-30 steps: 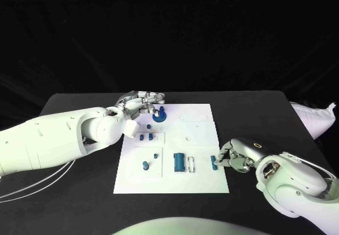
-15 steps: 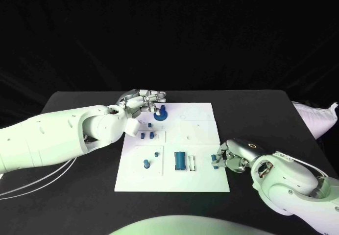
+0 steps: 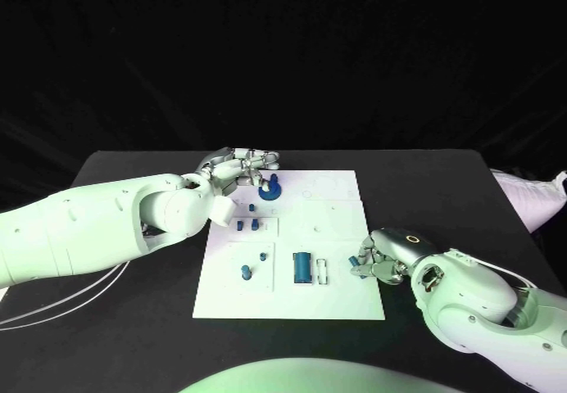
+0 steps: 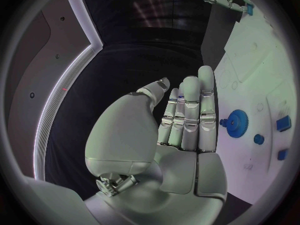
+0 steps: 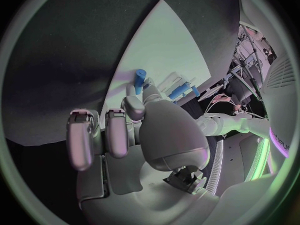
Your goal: Assemble the parts on the task board
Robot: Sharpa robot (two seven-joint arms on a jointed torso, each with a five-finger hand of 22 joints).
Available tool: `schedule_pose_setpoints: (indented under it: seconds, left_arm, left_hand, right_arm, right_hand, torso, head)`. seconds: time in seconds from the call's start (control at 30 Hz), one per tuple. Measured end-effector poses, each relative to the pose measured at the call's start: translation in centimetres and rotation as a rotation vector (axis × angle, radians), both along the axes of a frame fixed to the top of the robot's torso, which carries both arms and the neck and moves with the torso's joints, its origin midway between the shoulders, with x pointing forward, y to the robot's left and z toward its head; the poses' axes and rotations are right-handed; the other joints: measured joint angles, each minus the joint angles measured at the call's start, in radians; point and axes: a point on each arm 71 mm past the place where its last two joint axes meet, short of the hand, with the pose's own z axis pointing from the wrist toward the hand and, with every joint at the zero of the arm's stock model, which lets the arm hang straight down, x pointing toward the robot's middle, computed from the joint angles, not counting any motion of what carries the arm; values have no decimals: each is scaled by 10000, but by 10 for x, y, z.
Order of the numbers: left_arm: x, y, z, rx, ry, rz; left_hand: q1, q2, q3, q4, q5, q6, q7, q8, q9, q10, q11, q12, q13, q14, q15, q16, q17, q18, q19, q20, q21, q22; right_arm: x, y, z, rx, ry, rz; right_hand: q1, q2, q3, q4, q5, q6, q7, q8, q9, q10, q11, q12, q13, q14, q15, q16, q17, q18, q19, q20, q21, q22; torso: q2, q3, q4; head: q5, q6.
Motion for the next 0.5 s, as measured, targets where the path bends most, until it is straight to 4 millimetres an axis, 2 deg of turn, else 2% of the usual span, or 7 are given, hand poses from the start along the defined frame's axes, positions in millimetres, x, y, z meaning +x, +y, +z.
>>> schedule_pose_setpoints:
  seconds: [0.27,0.3,0.33,0.37,0.4,0.47,0.5]
  left_arm:
    - [0,0,0,-1,3,-5]
    - [0,0,0,0,4,-5]
    - [0,0,0,-1,4,-6]
    - [0,0,0,-1,4,-6]
    - [0,0,0,-1,4,-6]
    - [0,0,0,-1,5,-8]
    - [0,0,0,-1,5,-8]
  left_hand:
    - [0,0,0,0,0,0,0,0,0,0,0,0,-1,0,0,0,0,2,0,0,0,0]
    - [0,0,0,0,0,0,0,0,0,0,0,0,-1,0,0,0,0,1,0,0,0,0]
    - [0,0,0,0,0,0,0,0,0,0,0,0,-1,0,0,0,0,0,0,0,0,0]
    - [0,0,0,0,0,0,0,0,0,0,0,0,-1,0,0,0,0,1,0,0,0,0]
    - [0,0,0,0,0,0,0,0,0,0,0,0,-1,0,0,0,0,0,0,0,0,0]
    - [0,0,0,0,0,0,0,0,0,0,0,0,-1,0,0,0,0,1,0,0,0,0]
    - [0,0,0,0,0,0,0,0,0,0,0,0,-1,0,0,0,0,1,0,0,0,0]
  right_arm:
    - [0,10,0,-497,-329,311]
    - [0,11,-1,-542,-359,329]
    - [0,11,-1,-580,-386,343]
    - [0,12,-1,-613,-410,357]
    - [0,12,-1,-636,-432,371]
    - [-1,14,0,-651,-479,415]
    - [-1,15,0,-654,-494,427]
  right_hand:
    - [201,-106,118,-184,-125,67,3,-10,24,0,0,0,37,0,0,0,-1,0,0,0,0,-1]
    - [201,-106,130,-196,-125,70,1,-11,386,0,0,0,44,0,0,0,-1,0,0,0,0,-1]
    - [203,-104,134,-200,-125,70,1,-13,542,0,0,0,48,0,0,0,-1,0,0,0,0,-1]
    - [267,-108,171,-237,-124,70,1,-15,861,0,0,0,67,0,0,0,-1,1,0,0,0,-1]
    - [335,-85,229,-295,-81,84,-12,-16,876,2,-1,0,98,0,0,0,-1,0,0,0,0,-2]
    - [598,61,486,-515,171,146,-75,-246,874,15,-26,0,118,0,1,57,-1,1,0,0,0,-1]
    - [730,123,546,-500,302,169,-94,-286,856,14,-57,1,125,0,1,57,-1,1,0,0,10,-2]
  torso:
    - [-8,-1,-5]
    - [-8,-1,-4]
    - [-8,-1,-4]
    - [-8,-1,-4]
    - [-8,-1,-4]
    - [-8,-1,-2]
    - [-9,0,-1]
  head:
    - [-3,-15]
    - [-8,-16]
    - [-12,-17]
    - [-13,-19]
    - [-17,-21]
    - [-20,-22]
    - [-21,-23]
